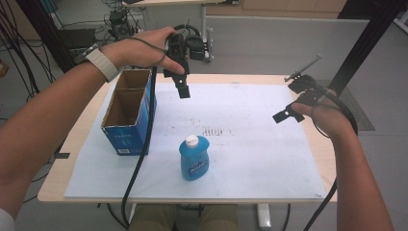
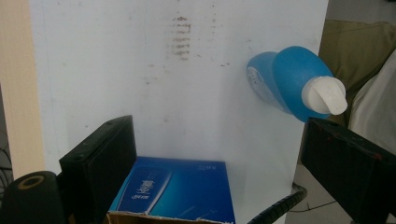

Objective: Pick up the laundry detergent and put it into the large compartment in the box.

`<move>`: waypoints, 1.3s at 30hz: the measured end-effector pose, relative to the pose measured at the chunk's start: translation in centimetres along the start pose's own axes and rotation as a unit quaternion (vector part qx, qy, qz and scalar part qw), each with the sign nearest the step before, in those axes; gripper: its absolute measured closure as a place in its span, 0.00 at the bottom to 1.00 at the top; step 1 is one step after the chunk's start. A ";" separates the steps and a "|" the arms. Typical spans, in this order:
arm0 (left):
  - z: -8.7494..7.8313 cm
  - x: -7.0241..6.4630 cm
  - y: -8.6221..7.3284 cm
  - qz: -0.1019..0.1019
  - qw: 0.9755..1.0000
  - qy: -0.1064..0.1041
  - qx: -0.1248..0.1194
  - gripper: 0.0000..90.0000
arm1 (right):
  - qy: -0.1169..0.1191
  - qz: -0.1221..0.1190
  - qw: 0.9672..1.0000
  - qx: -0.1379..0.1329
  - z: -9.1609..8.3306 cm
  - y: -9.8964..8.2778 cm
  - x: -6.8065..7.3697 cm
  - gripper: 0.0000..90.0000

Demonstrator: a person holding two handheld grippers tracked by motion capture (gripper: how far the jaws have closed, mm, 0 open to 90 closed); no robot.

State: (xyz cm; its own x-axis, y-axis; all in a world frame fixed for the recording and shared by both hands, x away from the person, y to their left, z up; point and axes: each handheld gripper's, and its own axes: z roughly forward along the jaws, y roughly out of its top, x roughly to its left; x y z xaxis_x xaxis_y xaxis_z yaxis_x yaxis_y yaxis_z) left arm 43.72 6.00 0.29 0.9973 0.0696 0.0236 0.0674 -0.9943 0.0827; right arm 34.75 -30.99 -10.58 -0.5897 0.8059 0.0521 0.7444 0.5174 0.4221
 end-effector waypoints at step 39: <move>-0.3 0.0 -0.1 -0.016 1.000 0.007 0.001 0.12 | 0.000 -0.001 1.000 -0.003 -0.3 -0.2 -0.2 0.10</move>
State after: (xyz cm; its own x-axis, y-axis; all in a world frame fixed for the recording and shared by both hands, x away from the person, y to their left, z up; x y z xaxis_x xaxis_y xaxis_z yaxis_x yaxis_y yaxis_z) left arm 43.69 6.10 0.55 0.9941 0.1026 0.0352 0.0994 -0.9917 0.0814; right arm 34.62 -31.33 -10.40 -0.5913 0.8049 0.0506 0.7410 0.5175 0.4279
